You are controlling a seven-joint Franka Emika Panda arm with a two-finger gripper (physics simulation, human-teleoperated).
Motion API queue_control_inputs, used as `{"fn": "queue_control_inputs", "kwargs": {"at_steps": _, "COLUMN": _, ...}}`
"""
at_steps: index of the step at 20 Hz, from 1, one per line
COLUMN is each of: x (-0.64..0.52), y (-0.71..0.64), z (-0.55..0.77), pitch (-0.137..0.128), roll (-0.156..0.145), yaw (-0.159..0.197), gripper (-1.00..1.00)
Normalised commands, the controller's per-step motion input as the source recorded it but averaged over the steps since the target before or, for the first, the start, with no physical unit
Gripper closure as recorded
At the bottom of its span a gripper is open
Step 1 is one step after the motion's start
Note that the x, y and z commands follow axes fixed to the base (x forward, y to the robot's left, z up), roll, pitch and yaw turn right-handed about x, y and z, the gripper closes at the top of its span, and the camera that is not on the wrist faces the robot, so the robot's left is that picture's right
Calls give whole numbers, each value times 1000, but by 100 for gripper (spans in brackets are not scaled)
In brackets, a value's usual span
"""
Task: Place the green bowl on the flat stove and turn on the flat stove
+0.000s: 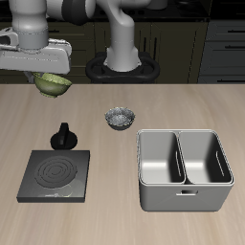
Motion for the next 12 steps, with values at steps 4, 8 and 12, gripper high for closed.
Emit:
{"fn": "queue_control_inputs", "kwargs": {"at_steps": 4, "x": 552, "y": 75, "z": 71, "pitch": 11, "roll": 37, "yaw": 9, "gripper": 100}}
{"fn": "queue_control_inputs", "kwargs": {"at_steps": 8, "x": 431, "y": -16, "z": 81, "pitch": 7, "roll": -14, "yaw": 2, "gripper": 100}}
{"fn": "queue_control_inputs", "kwargs": {"at_steps": 12, "x": 395, "y": -12, "z": 83, "pitch": -4, "roll": 5, "yaw": -3, "gripper": 100}}
